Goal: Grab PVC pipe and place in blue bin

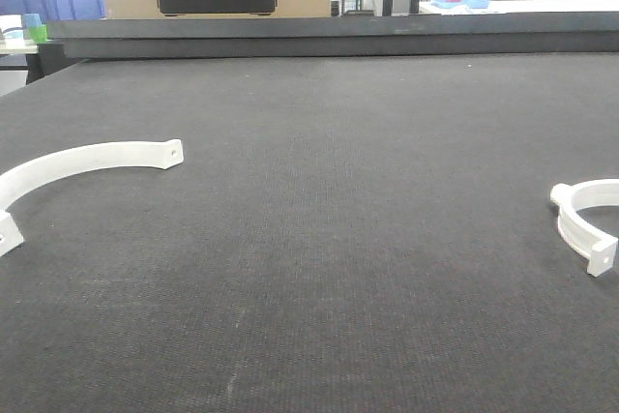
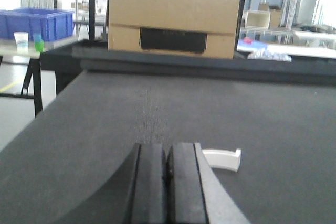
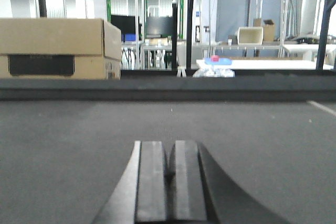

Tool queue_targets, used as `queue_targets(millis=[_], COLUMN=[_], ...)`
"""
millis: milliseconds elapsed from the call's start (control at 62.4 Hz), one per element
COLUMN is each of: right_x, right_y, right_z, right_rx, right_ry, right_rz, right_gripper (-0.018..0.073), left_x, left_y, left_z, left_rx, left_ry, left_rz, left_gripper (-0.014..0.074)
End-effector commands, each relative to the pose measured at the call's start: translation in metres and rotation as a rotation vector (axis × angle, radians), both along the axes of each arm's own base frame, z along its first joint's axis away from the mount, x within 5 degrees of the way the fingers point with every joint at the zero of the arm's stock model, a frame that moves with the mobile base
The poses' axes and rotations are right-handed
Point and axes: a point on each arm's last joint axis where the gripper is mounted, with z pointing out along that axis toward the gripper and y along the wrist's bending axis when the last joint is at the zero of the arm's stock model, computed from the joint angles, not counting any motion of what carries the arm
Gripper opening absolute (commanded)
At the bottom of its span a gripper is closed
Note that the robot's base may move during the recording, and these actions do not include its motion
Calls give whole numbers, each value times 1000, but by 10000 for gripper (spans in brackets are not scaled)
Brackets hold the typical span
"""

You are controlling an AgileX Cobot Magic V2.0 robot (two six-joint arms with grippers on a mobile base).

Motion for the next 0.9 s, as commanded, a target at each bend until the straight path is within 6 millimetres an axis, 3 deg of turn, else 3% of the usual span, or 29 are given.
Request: queue_targets(millis=[0,128,257,561,737,882], right_x=[-2,-7,-17,-44,-45,-39], right_y=[-1,-2,-4,-4,-3,-1], right_z=[7,21,39,109,147,172], right_rx=[-2,4,14,25,22,14], right_ry=[-84,-244,-476,-605,-536,-315], right_rz=[-13,-25,-43,-33,-21,5], right_gripper=[-168,-168,-168,-168,-168,-168], left_x=[-3,-8,-9,-24,-16,-2], left_y=[0,3,3,4,2,-1], left_z=[13,27,33,102,141,170], left_rx=[-16,-101,-117,-24,-21,-3], left_ry=[-138,-299,-321,-459,-323,-138], left_rz=[-5,-1,0,26,6,-17], left_gripper=[-111,-111,-111,-111,-111,-111])
